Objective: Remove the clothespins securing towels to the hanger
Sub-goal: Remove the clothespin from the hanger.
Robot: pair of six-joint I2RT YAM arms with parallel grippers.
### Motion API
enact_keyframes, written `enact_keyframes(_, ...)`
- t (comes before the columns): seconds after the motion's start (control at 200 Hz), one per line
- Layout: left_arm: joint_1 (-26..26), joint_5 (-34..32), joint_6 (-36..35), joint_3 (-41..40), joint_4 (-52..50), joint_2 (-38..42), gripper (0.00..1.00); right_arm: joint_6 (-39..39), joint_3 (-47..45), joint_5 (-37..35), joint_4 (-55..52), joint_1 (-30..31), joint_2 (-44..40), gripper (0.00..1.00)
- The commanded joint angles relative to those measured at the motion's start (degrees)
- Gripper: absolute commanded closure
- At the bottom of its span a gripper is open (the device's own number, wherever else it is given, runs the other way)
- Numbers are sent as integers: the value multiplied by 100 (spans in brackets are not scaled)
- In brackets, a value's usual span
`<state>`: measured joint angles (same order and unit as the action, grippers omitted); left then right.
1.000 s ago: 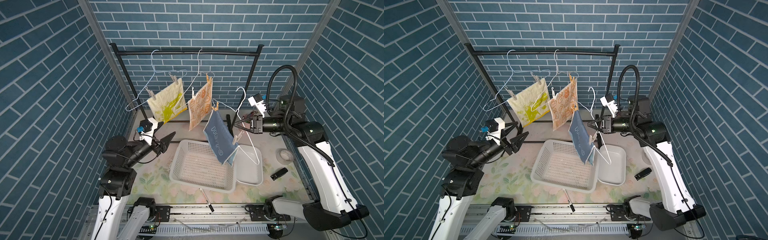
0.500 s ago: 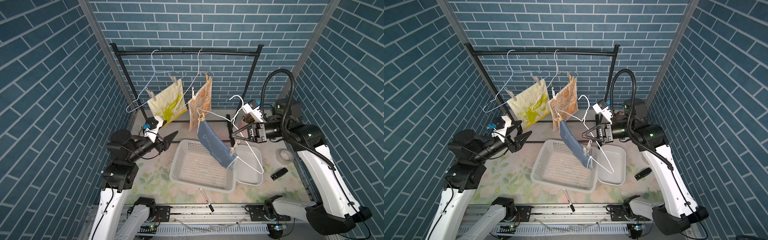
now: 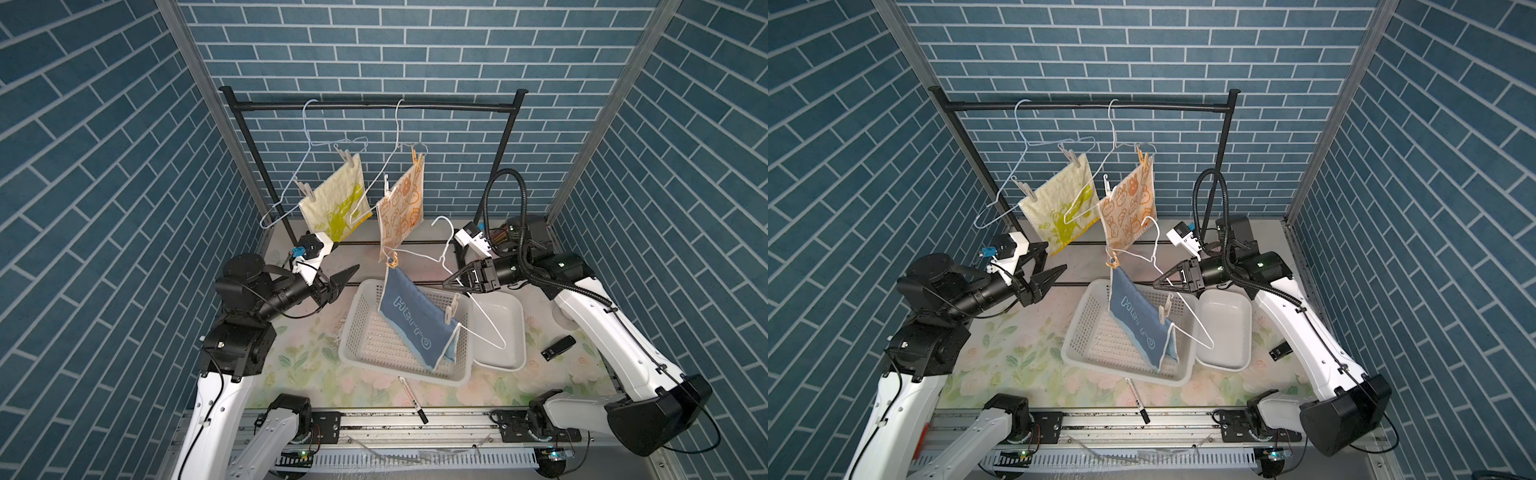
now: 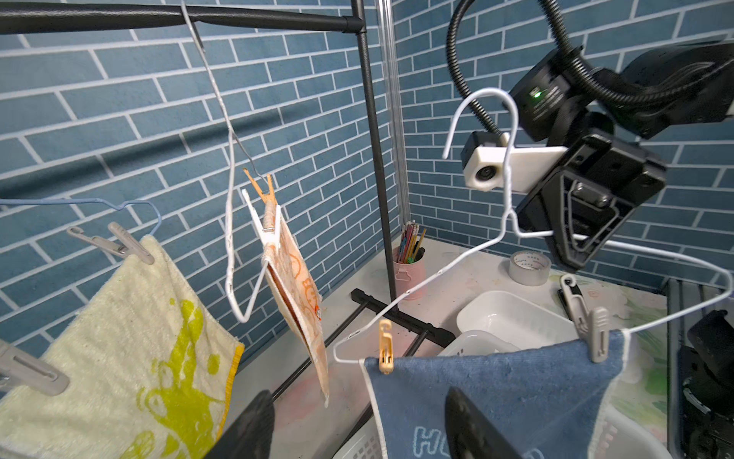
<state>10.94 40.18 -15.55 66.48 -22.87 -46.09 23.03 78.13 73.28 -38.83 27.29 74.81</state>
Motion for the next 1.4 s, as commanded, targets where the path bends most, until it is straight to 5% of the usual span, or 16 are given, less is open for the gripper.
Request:
enact_keyframes(0.0,277,143,-499,173,-443,-151,32,-834,-58,363,284,55,92,100)
enact_keyframes(0.275,1426,-366,-1924,748,-1324,-1156,31,-2063,-61,547,-135,66,287,100)
enact_keyframes(0.865,2129,-1290,-3213,1027,-37,-2364,37,-2364,-87,526,-178,224,322,100)
enact_keyframes(1.395,2391,-1592,-3621,1095,-240,-2600,94,-2352,-7,191,-270,251,338,100)
